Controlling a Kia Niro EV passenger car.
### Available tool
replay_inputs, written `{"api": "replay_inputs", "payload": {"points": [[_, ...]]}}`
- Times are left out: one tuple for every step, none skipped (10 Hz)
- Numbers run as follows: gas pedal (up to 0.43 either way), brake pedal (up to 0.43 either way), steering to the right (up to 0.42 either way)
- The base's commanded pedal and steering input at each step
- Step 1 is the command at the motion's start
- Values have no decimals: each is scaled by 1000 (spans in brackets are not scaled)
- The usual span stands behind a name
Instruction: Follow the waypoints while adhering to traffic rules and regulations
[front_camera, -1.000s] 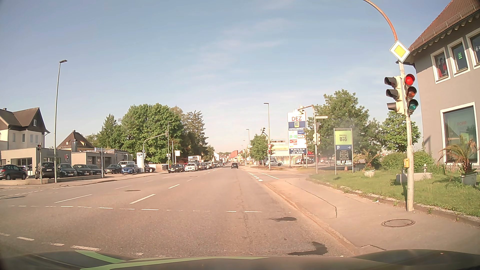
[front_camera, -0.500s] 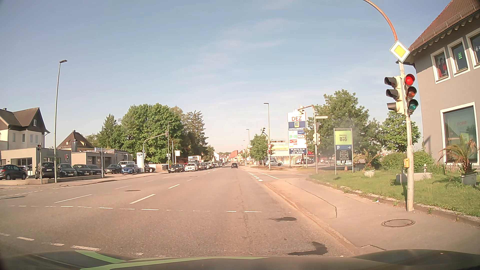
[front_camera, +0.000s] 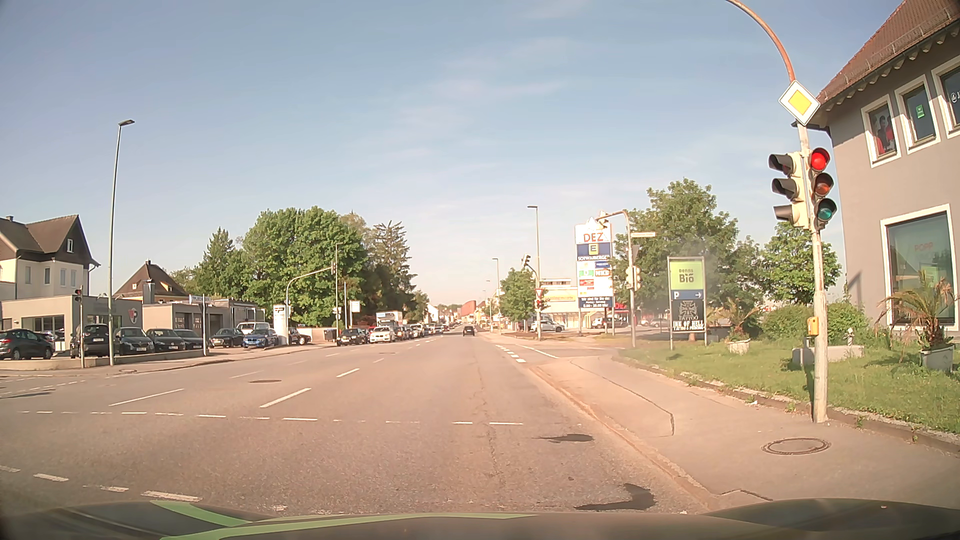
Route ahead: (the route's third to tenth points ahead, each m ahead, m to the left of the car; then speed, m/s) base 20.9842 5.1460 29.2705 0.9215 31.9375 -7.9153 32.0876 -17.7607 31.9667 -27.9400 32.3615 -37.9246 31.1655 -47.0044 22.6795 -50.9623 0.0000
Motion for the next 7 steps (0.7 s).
{"api": "replay_inputs", "payload": {"points": [[0, 354, 2], [0, 354, 2], [0, 354, 2], [0, 354, 2], [0, 354, 2], [0, 354, 2], [0, 354, 2]]}}
